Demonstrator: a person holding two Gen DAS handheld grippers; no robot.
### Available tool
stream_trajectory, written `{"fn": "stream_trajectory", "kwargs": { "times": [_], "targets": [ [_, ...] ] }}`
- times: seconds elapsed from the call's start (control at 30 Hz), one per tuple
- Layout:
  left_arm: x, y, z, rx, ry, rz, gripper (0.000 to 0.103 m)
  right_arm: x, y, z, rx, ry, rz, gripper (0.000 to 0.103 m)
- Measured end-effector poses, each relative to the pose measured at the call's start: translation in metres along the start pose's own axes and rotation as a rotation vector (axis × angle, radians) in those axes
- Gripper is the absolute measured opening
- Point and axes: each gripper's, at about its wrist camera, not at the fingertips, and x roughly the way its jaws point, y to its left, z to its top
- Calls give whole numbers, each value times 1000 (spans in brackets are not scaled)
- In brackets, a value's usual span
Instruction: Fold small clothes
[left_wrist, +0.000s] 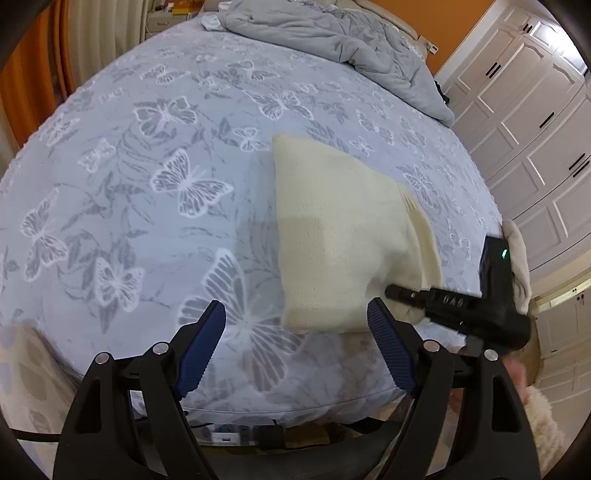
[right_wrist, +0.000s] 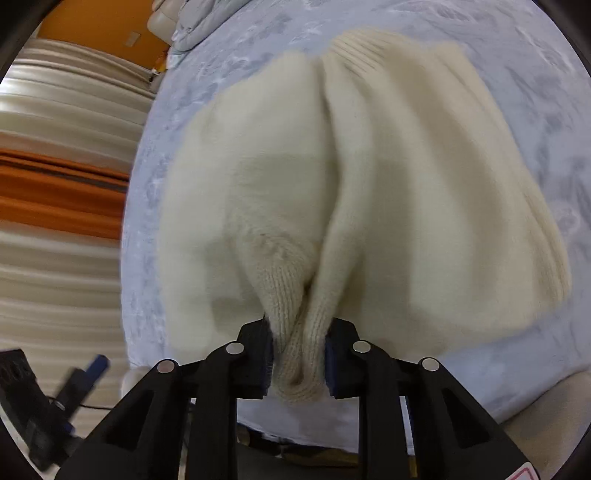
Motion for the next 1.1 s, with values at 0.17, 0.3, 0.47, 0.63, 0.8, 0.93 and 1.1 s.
{"fn": "stream_trajectory", "kwargs": {
  "times": [0.17, 0.3, 0.47, 0.63, 0.8, 0.93, 1.1],
  "targets": [
    [-9, 1, 5, -11, -19, -20, 77, -107, 75, 19, -204, -228, 133, 17],
    [-7, -13, 6, 16, -16, -79, 79, -111, 19, 10, -148, -260, -36, 17],
    [35, -47, -12, 160, 76, -69, 83, -23, -92, -13, 144, -61, -135, 17],
    [72, -72, -27, 274, 111, -33, 83, -39, -82, -8, 146, -86, -87, 17],
    [102, -91, -27, 385, 118, 9, 38, -90, -68, 2, 112, -182, -35, 16],
    [112, -79, -16, 289, 154, -3, 34, -74, -88, 5, 117, -139, -152, 16],
    [135, -70, -25, 234, 234, 98, 34, -37, -97, -11, 110, -44, -234, 20]
  ]
}}
